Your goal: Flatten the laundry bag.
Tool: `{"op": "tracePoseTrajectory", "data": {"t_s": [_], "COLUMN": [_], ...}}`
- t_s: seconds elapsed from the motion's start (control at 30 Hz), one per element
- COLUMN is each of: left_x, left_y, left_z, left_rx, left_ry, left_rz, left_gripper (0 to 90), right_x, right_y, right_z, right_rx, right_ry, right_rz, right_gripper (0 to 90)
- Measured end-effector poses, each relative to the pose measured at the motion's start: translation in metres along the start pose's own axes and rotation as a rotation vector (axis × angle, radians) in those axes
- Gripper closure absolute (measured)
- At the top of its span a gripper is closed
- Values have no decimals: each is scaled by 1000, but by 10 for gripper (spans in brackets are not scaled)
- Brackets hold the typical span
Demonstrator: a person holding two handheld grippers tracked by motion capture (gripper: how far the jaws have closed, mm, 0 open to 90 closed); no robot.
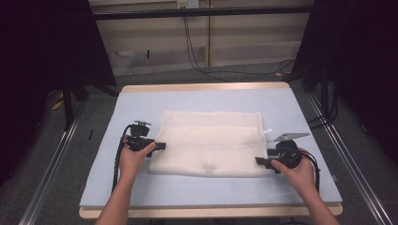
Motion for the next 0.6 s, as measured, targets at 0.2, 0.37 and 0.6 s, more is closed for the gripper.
{"op": "tracePoseTrajectory", "data": {"t_s": [0.2,0.37,0.6], "left_x": [4,6,5], "left_y": [-1,-2,-13], "left_z": [-1,-3,-3], "left_rx": [4,17,24], "left_ry": [-13,-37,-60], "left_rz": [9,15,6], "left_gripper": [481,595,792], "right_x": [3,5,13], "right_y": [3,-2,-14], "right_z": [2,3,-5], "right_rx": [11,18,35], "right_ry": [-6,-22,-24], "right_rz": [27,17,4], "right_gripper": [490,778,827]}}
Point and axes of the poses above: each handheld gripper's, and its own axes: x roughly forward along the jaws, y roughly out of its underside, z roughly to its left, the point moved 6 cm from there along x, roughly forward along the jaws, and after that the axes turned 13 degrees about y, right-handed, at the moved point
